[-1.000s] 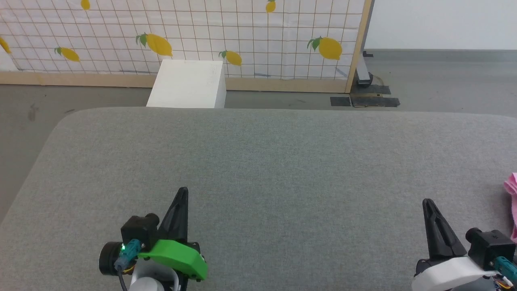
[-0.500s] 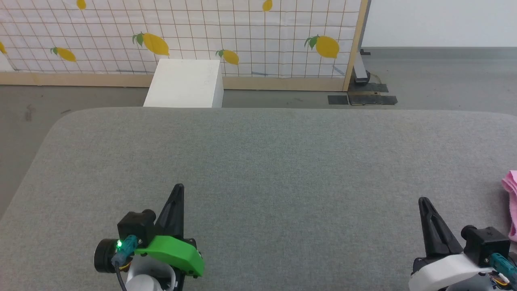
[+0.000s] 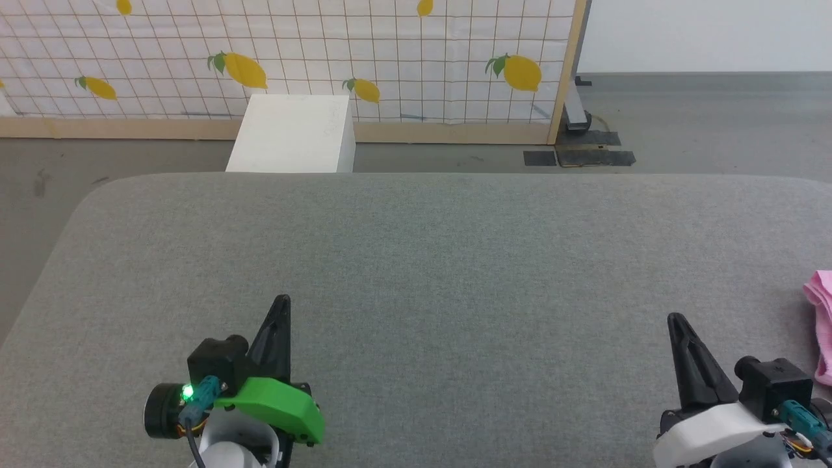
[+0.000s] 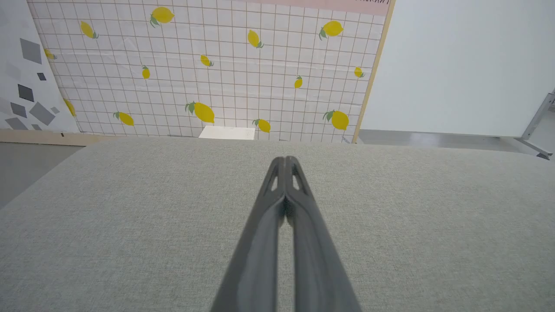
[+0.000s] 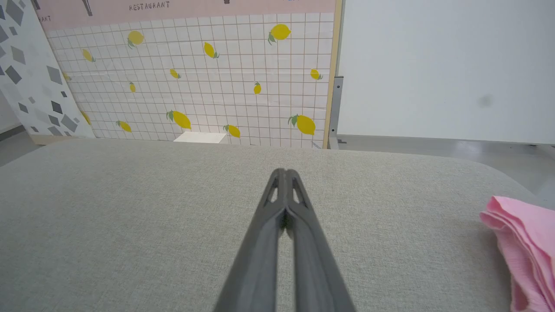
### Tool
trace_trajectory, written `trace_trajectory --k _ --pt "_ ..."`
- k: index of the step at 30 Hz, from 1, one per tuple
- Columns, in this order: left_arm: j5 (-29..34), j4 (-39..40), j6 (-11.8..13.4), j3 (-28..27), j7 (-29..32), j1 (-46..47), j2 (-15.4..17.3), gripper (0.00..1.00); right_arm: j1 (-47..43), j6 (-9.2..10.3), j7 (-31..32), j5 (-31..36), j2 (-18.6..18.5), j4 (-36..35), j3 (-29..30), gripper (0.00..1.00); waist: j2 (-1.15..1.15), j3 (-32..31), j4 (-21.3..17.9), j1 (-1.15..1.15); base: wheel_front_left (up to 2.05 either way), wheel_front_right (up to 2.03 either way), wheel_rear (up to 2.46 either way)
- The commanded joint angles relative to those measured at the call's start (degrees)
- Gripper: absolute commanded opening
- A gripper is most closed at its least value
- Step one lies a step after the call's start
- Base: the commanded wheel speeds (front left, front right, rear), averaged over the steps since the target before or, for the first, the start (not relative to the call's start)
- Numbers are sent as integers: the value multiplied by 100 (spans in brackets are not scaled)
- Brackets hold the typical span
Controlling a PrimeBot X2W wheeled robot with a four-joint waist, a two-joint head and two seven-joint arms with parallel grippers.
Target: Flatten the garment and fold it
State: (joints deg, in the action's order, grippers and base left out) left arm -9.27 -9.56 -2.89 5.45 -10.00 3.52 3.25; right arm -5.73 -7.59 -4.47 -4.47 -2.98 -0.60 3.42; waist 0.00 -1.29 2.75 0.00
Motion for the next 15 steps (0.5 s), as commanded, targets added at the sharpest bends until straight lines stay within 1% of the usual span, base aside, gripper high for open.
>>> trace_trajectory --k 1,15 --pt "83 76 41 -46 76 -95 -14 0 130 4 35 47 4 18 -29 0 0 6 -12 0 0 0 0" --pt "231 231 85 -134 238 -140 -18 0 208 5 107 117 5 25 -84 0 0 27 -58 0 0 0 0"
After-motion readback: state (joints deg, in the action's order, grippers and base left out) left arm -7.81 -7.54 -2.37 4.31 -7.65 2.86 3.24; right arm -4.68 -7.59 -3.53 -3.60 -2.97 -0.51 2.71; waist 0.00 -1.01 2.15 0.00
